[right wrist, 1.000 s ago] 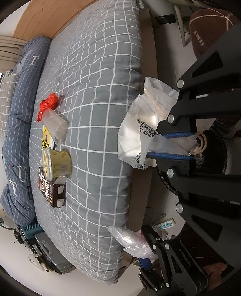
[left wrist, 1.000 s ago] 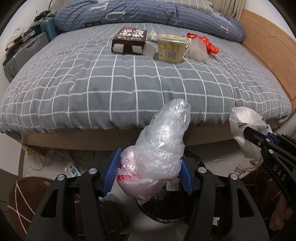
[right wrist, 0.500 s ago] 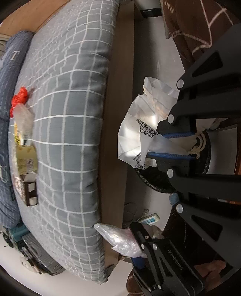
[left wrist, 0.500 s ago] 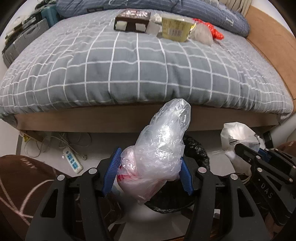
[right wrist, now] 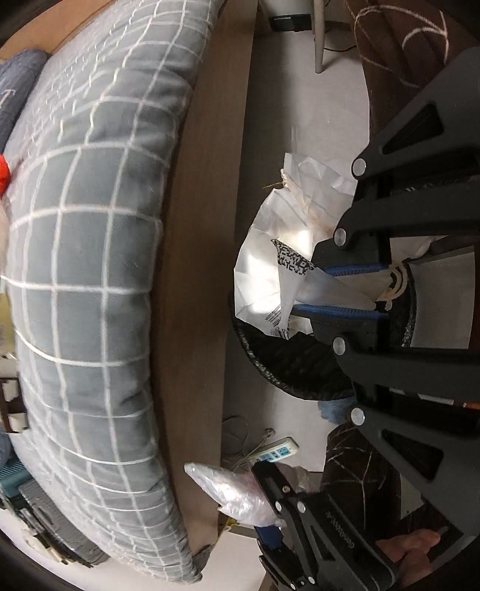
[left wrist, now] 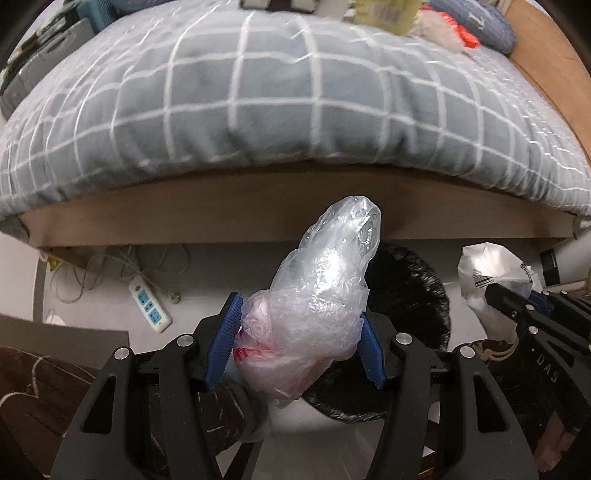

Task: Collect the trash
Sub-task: 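Lower both tools holding the bags over the floor bin, then open the right tool to drop the white bag while the left tool drops the clear bag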

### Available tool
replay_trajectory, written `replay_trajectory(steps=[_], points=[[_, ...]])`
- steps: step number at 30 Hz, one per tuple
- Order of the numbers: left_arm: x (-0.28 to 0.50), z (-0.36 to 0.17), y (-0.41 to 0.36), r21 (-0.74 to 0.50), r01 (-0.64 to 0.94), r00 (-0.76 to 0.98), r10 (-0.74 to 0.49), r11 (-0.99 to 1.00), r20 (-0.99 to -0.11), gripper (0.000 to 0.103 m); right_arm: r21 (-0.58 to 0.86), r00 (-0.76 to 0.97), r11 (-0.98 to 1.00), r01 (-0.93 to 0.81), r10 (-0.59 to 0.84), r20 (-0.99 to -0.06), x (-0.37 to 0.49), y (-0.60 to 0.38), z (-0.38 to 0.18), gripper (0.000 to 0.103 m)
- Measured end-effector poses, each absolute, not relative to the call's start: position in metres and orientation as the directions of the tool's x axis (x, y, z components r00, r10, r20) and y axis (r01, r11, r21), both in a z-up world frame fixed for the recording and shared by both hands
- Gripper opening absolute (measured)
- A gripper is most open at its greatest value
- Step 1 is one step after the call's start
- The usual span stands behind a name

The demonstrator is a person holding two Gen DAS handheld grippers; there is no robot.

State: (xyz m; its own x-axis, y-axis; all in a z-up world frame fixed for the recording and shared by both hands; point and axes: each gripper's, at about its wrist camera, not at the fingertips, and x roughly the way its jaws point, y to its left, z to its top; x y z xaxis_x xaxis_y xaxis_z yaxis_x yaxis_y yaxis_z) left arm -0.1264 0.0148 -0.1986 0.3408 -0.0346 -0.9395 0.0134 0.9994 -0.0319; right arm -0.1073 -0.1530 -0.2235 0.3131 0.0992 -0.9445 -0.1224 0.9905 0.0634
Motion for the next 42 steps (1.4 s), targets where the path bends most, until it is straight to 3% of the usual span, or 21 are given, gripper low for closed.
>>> replay_trajectory(steps=[7,9,13,18,24,29,42], points=[[-0.132,-0.207,0.040,-0.012,-0.029,0.335,-0.002,0.999,-0.942,0.057,0.047,0.311,0.982,-0.184,0.103,-0.945,-0.105,-0.125,-0.229,0.022],[-0.132,-0.206,0.039,-0.010,-0.029,0.337,0.000,1.000,-0.942,0.057,0.038,0.317,0.980,-0.195,0.100,-0.943,-0.104,-0.121,-0.230,0.035],[-0.129,-0.209,0.037,-0.009,-0.027,0.333,0.001,1.000,-0.943,0.057,0.033,0.331,0.981,-0.194,0.097,-0.939,-0.104,-0.123,-0.229,0.048],[-0.129,-0.208,0.021,-0.007,-0.001,0.330,-0.006,1.000,-0.944,0.057,0.030,0.352,0.986,-0.165,0.088,-0.932,-0.104,-0.144,-0.226,0.074],[-0.126,-0.206,-0.006,-0.022,0.034,0.330,-0.032,0.999,-0.943,0.057,-0.010,0.404,0.994,-0.108,0.035,-0.914,-0.105,-0.180,-0.220,0.090],[-0.123,-0.200,-0.037,-0.041,0.069,0.339,-0.062,0.997,-0.939,0.057,0.003,0.423,0.999,-0.051,0.024,-0.906,-0.105,-0.211,-0.213,0.095],[-0.118,-0.207,-0.074,-0.042,0.117,0.322,-0.077,0.992,-0.943,0.059,0.003,0.409,1.000,0.021,-0.006,-0.912,-0.104,-0.237,-0.215,0.095]])
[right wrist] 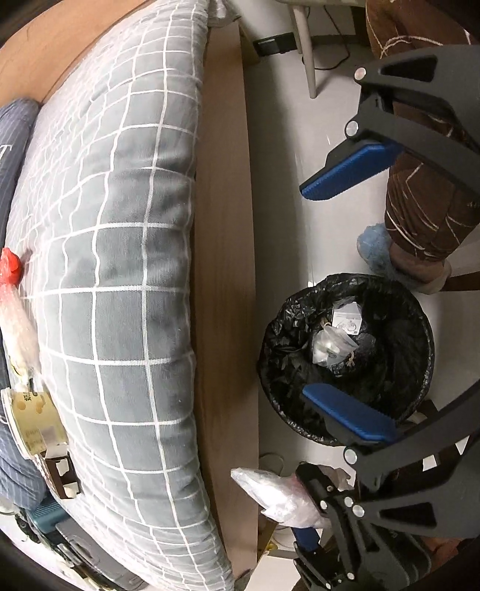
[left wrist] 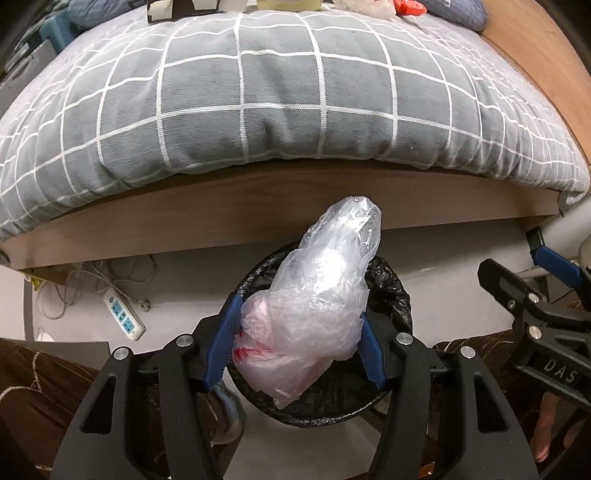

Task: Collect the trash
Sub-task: 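Open the right tool to drop the white bag while the left tool drops the clear bag, then move both open tools back over the bed toward the remaining trash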

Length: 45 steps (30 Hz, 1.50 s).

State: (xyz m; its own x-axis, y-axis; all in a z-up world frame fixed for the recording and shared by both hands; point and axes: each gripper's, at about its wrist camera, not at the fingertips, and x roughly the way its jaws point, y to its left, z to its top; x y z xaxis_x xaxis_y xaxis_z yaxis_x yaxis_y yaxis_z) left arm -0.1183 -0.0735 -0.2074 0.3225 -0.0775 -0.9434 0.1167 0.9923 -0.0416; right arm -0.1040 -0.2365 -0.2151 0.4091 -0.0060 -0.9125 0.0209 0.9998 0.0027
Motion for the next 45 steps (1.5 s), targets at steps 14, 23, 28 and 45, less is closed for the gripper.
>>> replay_trajectory(steps=[14,23,28,45], points=[[-0.114,-0.190,-0.063,-0.008,0.086,0.365,-0.039,0.996,-0.930,0.093,-0.032,0.440,0.999,0.036,-0.045,-0.897,-0.100,-0.238,-0.201,0.095],[-0.105,-0.160,-0.055,0.025,0.086,0.458,-0.017,0.996,-0.889,0.097,-0.028,0.526,0.999,0.044,-0.046,-0.849,-0.095,-0.242,-0.168,0.095],[-0.099,-0.142,-0.047,0.020,0.073,0.489,-0.018,0.997,-0.872,0.097,-0.045,0.595,0.999,0.023,-0.050,-0.802,-0.093,-0.237,-0.148,0.095],[-0.042,-0.094,-0.006,0.001,-0.022,0.593,0.013,1.000,-0.805,0.097,-0.071,0.706,0.997,-0.038,-0.023,-0.708,-0.055,-0.210,-0.105,0.095]])
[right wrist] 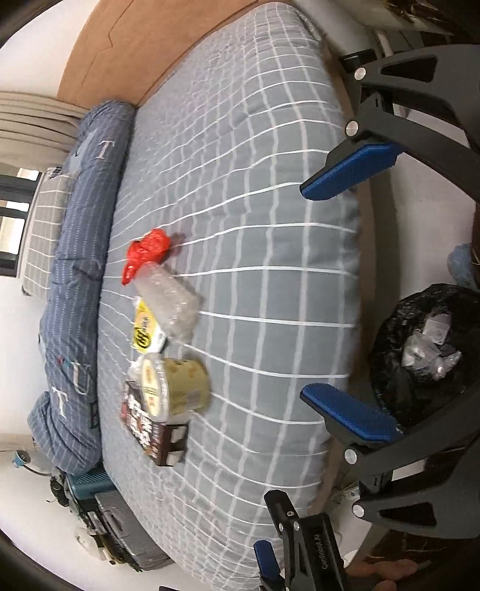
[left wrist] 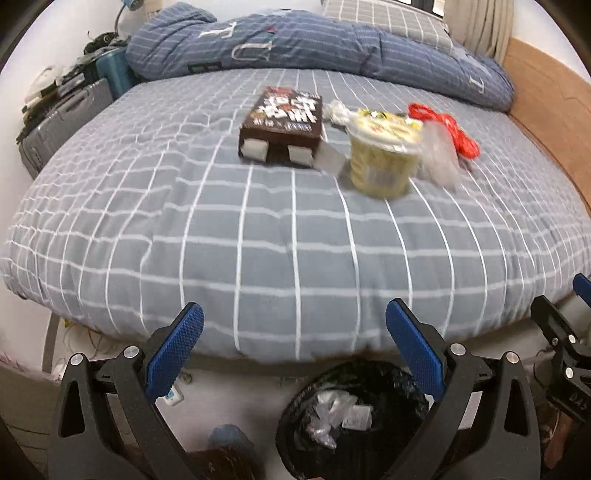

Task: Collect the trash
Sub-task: 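Move both open tools back over the bed toward the remaining trash, then grasp the bubble-wrap bag with the right tool while the left tool grasps the brown snack box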

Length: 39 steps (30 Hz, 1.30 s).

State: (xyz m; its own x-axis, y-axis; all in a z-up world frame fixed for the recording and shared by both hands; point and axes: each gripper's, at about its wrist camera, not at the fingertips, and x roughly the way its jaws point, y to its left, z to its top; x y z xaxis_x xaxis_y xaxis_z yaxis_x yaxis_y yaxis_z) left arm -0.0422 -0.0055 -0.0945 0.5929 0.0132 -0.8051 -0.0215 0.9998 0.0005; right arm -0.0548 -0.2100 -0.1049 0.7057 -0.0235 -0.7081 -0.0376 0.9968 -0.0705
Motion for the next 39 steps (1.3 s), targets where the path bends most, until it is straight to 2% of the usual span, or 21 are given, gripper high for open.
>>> replay_trajectory(steps=[24,32,39], points=[[0.079,-0.058,0.020,-0.012,-0.055,0.666,0.028,0.998,-0.745,0.097,-0.037,0.734,0.999,-0.018,-0.012,-0.679,0.069,-0.203,-0.088,0.095],[0.129,-0.056,0.013,0.011,-0.050,0.662,0.041,0.999,-0.748,0.097,0.018,0.706,0.999,0.027,-0.006,-0.708,0.115,-0.217,-0.089,0.095],[0.164,-0.073,0.005,0.017,-0.017,0.607,0.023,1.000,-0.794,0.097,0.020,0.682,0.999,0.033,-0.008,-0.731,0.154,-0.222,-0.091,0.095]])
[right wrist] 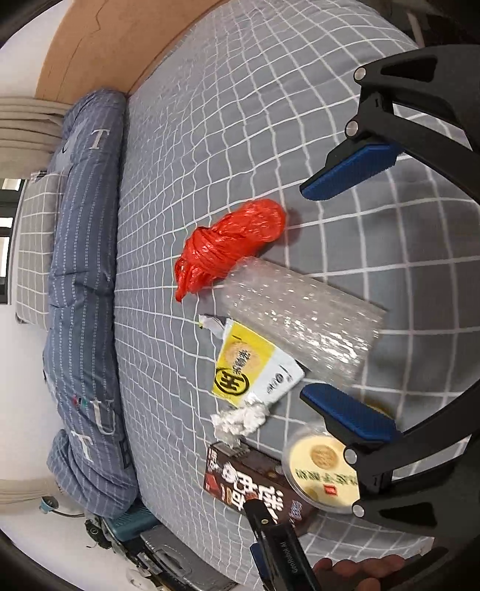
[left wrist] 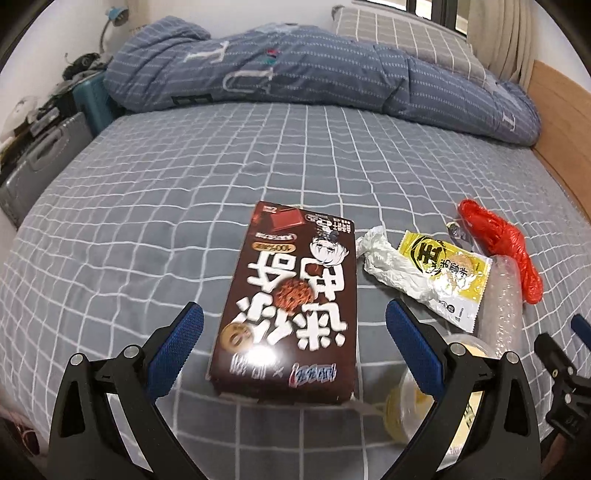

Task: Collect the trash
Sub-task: 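Grasp the bubble-wrap bag with the right tool while the left tool grasps the brown snack box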

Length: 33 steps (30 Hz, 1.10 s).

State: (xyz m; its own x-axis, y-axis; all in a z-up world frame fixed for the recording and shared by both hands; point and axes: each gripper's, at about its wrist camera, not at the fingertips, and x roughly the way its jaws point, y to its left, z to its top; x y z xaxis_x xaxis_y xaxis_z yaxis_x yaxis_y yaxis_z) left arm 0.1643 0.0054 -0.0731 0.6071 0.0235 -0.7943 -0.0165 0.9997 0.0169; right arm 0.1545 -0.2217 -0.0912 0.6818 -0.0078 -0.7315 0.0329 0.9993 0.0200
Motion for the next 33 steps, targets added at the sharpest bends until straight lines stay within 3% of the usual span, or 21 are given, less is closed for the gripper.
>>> replay_trajectory(steps=[19,31,33], points=[[0.190,-0.106,-0.003,0.127,-0.028,0.541,0.122,0.992,-0.832,0.097,0.055,0.593,0.998,0.025,0.030,-0.804,0.190,-0.216,-0.115,0.085],[0.189,-0.115,0.009,0.093,-0.043,0.514,0.102,0.995,-0.852,0.097,0.097,0.556,0.995,0.040,0.059,-0.829,0.194,-0.219,-0.126,0.080],[0.189,-0.120,0.011,0.067,-0.044,0.503,0.080,0.997,-0.860,0.097,0.089,0.549,0.996,0.032,0.057,-0.834,0.195,-0.216,-0.128,0.075]])
